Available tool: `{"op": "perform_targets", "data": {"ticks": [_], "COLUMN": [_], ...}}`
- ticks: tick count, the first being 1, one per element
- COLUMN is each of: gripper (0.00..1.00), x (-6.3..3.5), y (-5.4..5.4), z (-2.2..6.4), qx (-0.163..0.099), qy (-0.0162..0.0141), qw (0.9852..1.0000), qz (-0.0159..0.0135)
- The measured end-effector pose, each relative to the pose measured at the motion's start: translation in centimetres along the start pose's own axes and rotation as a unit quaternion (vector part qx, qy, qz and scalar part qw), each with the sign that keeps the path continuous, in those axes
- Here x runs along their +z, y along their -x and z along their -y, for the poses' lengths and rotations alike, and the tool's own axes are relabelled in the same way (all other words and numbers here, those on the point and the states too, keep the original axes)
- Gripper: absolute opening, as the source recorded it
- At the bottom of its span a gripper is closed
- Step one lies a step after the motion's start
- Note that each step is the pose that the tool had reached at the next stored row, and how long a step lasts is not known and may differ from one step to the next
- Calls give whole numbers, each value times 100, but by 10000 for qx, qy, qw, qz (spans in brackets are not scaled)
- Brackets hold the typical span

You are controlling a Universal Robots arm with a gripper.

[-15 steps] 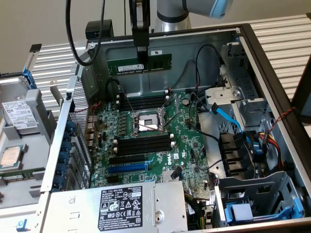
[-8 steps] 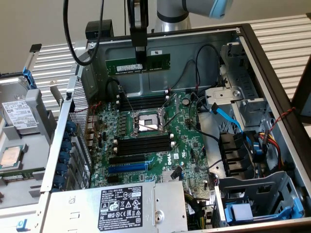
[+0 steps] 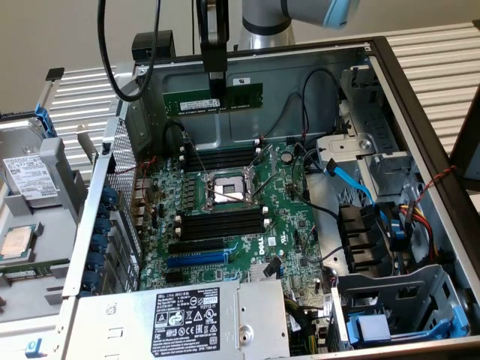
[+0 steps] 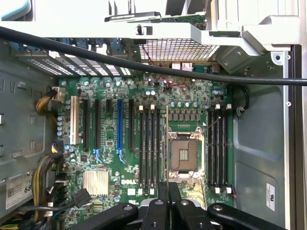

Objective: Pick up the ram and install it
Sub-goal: 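Insert the ram into the slot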

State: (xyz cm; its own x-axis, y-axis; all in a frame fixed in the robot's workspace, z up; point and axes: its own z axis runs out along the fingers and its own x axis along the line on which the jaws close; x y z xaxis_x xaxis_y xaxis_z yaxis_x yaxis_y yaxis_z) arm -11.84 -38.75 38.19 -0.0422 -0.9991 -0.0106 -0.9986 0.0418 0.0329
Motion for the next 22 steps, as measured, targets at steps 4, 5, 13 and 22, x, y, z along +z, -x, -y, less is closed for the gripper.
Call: {"op": "perform_targets", "data": {"ticks": [4,5,13,22], "gripper": [12,12,12,12], "x": [32,51,196,359], "y": [-1,-2,-17,-77], "z": [1,1,4,3], "qx": [4,7,45,118], "qy": [-1,0,-1,-2], "qw": [10000,10000,10000,9999], "qz": [1,1,2,5]}}
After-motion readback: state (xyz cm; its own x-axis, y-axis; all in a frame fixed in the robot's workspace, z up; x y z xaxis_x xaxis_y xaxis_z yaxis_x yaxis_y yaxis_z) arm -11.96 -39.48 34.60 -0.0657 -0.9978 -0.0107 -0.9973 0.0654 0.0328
